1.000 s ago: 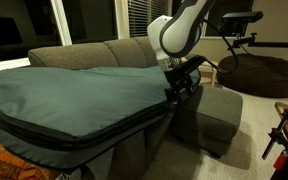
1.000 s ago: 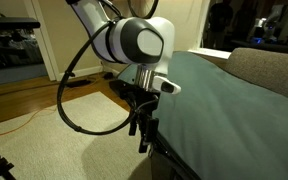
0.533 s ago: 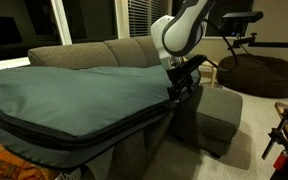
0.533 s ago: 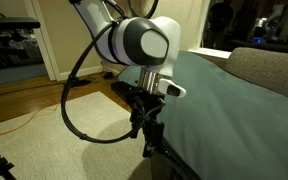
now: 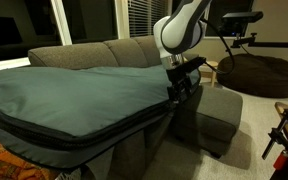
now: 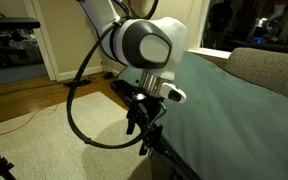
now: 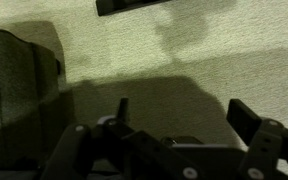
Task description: Pull the zipper to the left side
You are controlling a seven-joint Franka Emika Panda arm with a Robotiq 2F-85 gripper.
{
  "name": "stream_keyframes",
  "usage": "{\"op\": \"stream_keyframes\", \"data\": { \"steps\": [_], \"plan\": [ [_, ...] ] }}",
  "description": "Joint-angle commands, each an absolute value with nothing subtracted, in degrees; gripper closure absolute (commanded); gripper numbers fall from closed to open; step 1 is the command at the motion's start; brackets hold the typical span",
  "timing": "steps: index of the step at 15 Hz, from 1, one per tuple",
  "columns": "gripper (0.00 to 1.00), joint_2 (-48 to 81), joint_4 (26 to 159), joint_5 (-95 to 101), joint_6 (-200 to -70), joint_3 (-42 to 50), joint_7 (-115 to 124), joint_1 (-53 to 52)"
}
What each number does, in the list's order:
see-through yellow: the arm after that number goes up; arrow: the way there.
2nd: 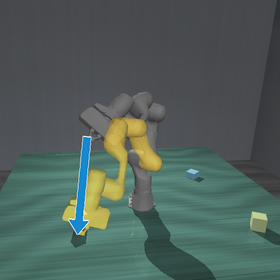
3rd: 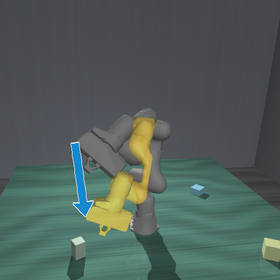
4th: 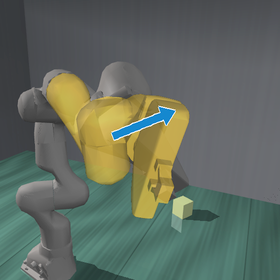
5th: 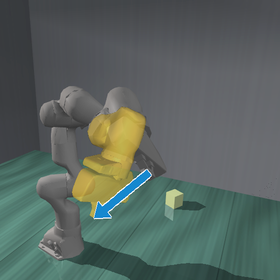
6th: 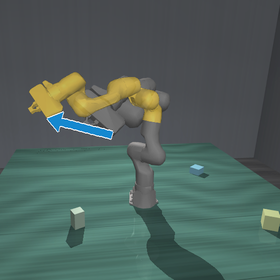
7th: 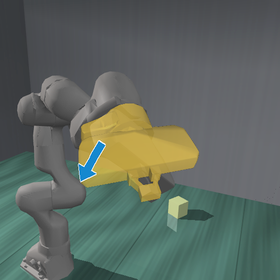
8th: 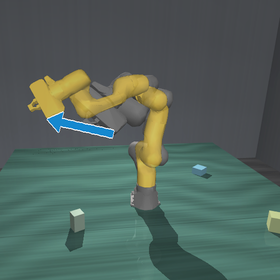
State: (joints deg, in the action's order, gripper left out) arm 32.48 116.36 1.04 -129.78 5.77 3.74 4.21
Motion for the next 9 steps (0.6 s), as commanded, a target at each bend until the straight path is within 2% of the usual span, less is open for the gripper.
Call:
{"op": "stream_keyframes", "data": {
  "steps": [1,9],
  "plan": [
    [0.00,32.48,115.62,-2.79,-129.37,3.28,-1.07,6.73],
    [0.00,34.33,114.45,-4.39,-134.87,3.78,-1.18,7.26]
  ]
}}
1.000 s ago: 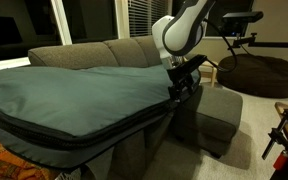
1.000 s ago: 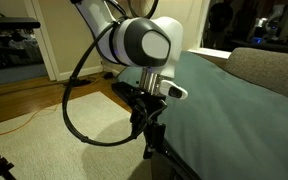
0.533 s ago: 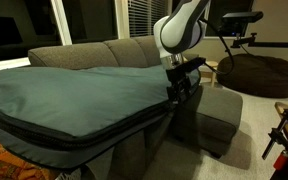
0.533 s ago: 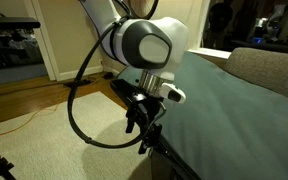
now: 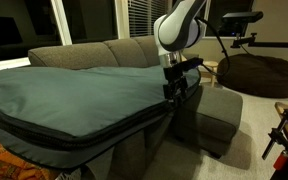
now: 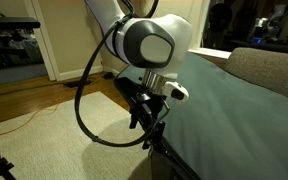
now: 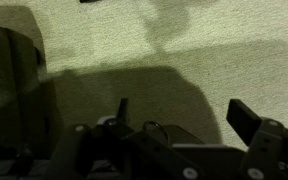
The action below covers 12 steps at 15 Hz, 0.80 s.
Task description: Pull the zipper to the left side
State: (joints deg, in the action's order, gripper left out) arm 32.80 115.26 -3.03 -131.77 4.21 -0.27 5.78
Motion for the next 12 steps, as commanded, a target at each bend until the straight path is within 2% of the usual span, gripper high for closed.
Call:
{"op": "stream_keyframes", "data": {
  "steps": [1,7,12],
  "plan": [
    [0.00,35.25,113.72,-4.63,-135.63,3.82,-1.02,7.50],
    [0.00,40.88,108.94,-5.83,-136.34,3.70,-1.07,9.33],
    [0.00,43.98,104.56,-6.02,-131.41,2.94,-4.09,11.35]
  ]
}}
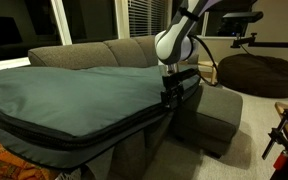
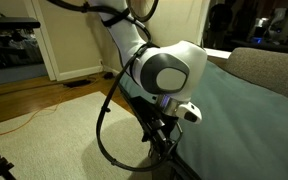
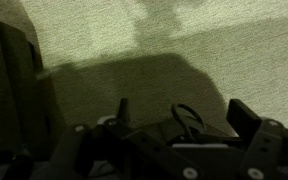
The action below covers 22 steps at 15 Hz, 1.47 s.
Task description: Pull the zipper to the left side
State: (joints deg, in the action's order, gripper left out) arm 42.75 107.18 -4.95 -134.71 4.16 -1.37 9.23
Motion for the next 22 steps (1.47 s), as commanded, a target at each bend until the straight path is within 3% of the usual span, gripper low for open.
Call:
{"op": "stream_keyframes", "data": {
  "steps": [1,10,12,14,17,19,20,22],
  "plan": [
    [0.00,44.29,104.10,-6.07,-130.91,2.88,-4.48,11.56],
    [0.00,46.10,101.78,-6.53,-126.56,1.50,-8.35,12.47],
    [0.27,46.28,101.47,-6.67,-126.02,1.34,-8.79,12.51],
    [0.41,46.40,101.14,-6.77,-125.51,1.31,-8.89,12.59],
    [0.48,46.64,100.46,-6.99,-124.81,1.31,-9.24,12.80],
    [0.20,47.01,99.72,-7.03,-124.33,1.42,-9.30,12.82],
    [0.20,47.34,99.20,-7.01,-124.14,1.43,-9.28,12.83],
    [0.08,48.20,97.87,-6.97,-123.60,1.37,-9.34,12.87]
  ]
}}
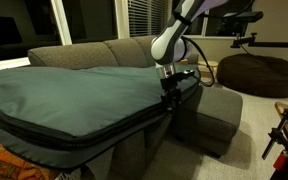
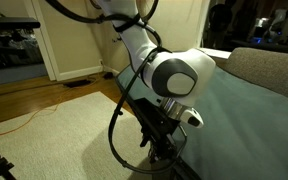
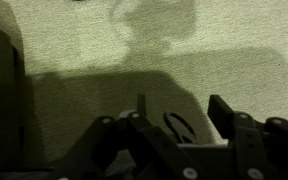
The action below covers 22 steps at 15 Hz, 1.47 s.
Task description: Pull the zipper to the left side
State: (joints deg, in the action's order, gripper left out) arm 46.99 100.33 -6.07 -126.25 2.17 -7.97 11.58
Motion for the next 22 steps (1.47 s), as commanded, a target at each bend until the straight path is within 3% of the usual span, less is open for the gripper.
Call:
{"op": "stream_keyframes", "data": {
  "steps": [1,11,12,13,22],
  "plan": [
    [0.01,48.76,97.13,-6.92,-123.19,1.39,-9.19,12.79],
    [0.00,52.08,92.44,-6.68,-119.96,1.32,-9.30,12.66],
    [0.06,52.30,92.17,-6.73,-119.89,1.29,-9.38,12.73],
    [0.26,52.40,91.99,-6.76,-119.78,1.27,-9.44,12.78],
    [0.85,52.24,91.75,-7.14,-119.32,1.07,-9.41,12.75]
  ]
}}
